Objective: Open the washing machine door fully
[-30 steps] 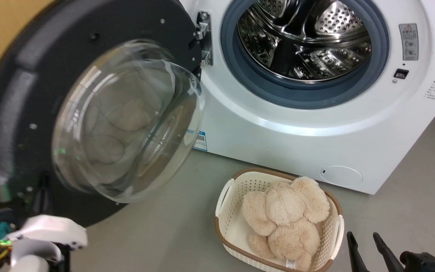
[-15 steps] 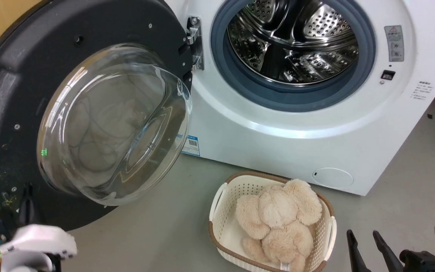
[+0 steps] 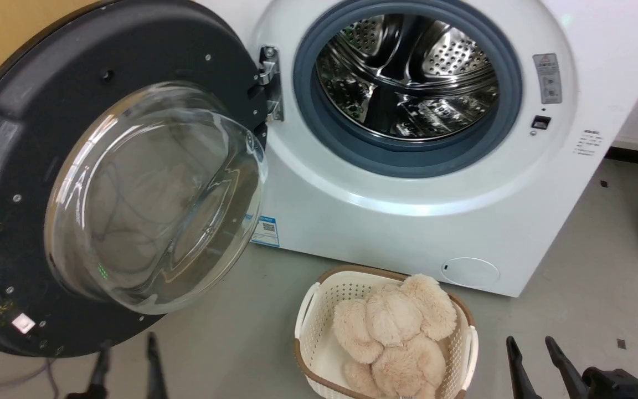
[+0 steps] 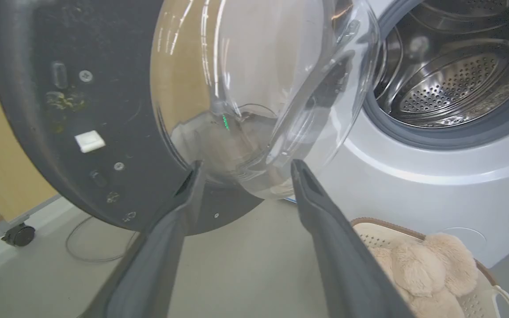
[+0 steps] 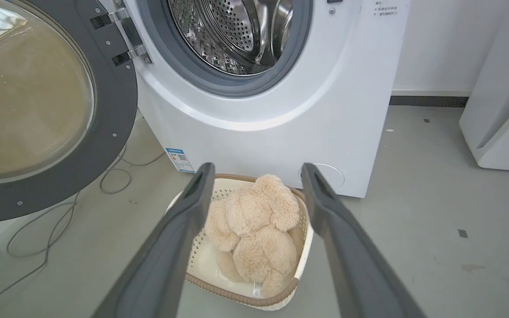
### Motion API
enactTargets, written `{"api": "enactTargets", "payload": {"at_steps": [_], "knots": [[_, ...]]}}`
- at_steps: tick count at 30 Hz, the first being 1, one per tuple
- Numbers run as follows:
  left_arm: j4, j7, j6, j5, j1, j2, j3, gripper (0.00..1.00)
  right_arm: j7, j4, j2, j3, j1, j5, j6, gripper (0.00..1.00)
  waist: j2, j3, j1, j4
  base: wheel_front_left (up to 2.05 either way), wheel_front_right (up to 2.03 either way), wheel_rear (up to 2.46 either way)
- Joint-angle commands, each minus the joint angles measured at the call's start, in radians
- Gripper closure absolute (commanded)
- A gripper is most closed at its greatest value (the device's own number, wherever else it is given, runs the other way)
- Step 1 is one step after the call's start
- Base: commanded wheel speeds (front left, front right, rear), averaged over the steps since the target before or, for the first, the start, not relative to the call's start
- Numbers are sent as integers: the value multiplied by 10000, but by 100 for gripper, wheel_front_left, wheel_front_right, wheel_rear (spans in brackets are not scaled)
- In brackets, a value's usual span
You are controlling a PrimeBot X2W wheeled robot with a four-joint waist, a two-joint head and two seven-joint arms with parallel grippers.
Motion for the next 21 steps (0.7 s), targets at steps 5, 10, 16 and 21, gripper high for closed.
{"api": "enactTargets", "payload": {"at_steps": [5,10,16,21], "knots": [[-10,125,-160,323,17,-134,-720,0,-30,-384,22,54,12,-461,-7,0,0,-111,0,-477,0,0,0],[215,133,-393,518,-355,-150,-1196,0,94,-711,22,41,56,-685,-7,0,0,-141,0,-889,0,0,0],[579,137,-617,664,-798,-120,-1592,0,319,-1190,22,46,217,-933,-7,0,0,-136,0,-1612,0,0,0],[726,104,-611,642,-999,-139,-1655,0,472,-1491,22,-4,408,-1029,-7,0,0,-77,0,-2060,0,0,0]]}}
